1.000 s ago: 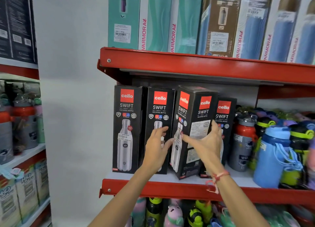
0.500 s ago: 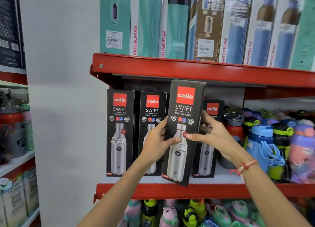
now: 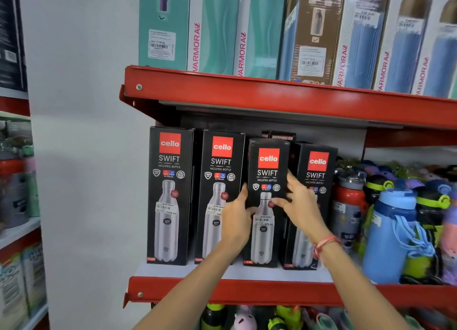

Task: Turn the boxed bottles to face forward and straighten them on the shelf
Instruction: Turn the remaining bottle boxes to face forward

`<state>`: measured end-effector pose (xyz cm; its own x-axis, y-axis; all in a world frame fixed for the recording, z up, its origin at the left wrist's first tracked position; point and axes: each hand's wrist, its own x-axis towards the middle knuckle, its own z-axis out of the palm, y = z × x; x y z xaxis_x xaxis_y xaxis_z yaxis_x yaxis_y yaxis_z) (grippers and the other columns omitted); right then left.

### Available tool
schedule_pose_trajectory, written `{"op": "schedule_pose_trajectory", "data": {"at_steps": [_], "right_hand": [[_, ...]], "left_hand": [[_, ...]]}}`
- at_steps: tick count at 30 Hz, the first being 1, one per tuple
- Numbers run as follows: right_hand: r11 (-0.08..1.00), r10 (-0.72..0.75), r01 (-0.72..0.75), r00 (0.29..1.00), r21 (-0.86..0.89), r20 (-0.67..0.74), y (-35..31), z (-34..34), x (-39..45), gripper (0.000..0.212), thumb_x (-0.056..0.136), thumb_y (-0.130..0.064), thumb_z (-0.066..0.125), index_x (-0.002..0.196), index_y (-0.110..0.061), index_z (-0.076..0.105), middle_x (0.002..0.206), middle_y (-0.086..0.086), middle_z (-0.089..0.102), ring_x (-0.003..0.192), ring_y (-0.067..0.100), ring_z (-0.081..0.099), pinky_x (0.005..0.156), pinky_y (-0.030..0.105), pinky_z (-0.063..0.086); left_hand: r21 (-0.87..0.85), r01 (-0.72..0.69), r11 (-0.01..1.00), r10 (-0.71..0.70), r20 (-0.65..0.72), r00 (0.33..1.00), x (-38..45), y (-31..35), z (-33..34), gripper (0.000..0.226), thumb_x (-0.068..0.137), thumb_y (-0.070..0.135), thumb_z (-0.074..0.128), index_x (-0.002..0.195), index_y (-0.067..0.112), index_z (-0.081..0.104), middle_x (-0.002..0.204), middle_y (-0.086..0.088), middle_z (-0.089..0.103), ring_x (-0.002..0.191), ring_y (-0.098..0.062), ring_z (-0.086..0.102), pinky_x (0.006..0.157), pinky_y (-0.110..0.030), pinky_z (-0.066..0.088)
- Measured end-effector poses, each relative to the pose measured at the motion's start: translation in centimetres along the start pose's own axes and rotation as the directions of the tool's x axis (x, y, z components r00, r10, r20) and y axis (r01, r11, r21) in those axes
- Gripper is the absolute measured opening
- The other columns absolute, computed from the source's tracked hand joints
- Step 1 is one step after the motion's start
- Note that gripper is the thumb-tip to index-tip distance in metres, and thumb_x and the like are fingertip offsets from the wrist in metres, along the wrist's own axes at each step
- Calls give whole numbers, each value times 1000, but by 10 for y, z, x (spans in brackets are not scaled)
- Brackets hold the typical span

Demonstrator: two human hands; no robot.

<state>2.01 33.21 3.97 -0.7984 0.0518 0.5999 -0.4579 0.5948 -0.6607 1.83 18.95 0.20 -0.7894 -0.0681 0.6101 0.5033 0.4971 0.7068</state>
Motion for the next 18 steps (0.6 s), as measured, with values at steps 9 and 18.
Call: {"op": "schedule_pose_trajectory", "data": {"at_steps": [9,18], "right_hand": [[988,2,-27,986,-152,-164,15,23,5,84,83,-5,70,150,-18,21,121,21,63,107,31,63,94,44,49],[927,-225,93,913,-364,-341,-2,48,-45,61,89,-12,62,143,-9,36,140,13,43,116,27,52,91,36,50]], "left_hand": [[183,-19,983,20,-1,1000,6,-10,16,74,92,-10,46,153,20,16,105,-15,67,95,-20,68,86,-33,56],[-19,-47,999,46,-49,998,-15,-6,-16,44,93,10,59,136,10,50,120,-10,69,111,-19,66,99,-35,50]]}}
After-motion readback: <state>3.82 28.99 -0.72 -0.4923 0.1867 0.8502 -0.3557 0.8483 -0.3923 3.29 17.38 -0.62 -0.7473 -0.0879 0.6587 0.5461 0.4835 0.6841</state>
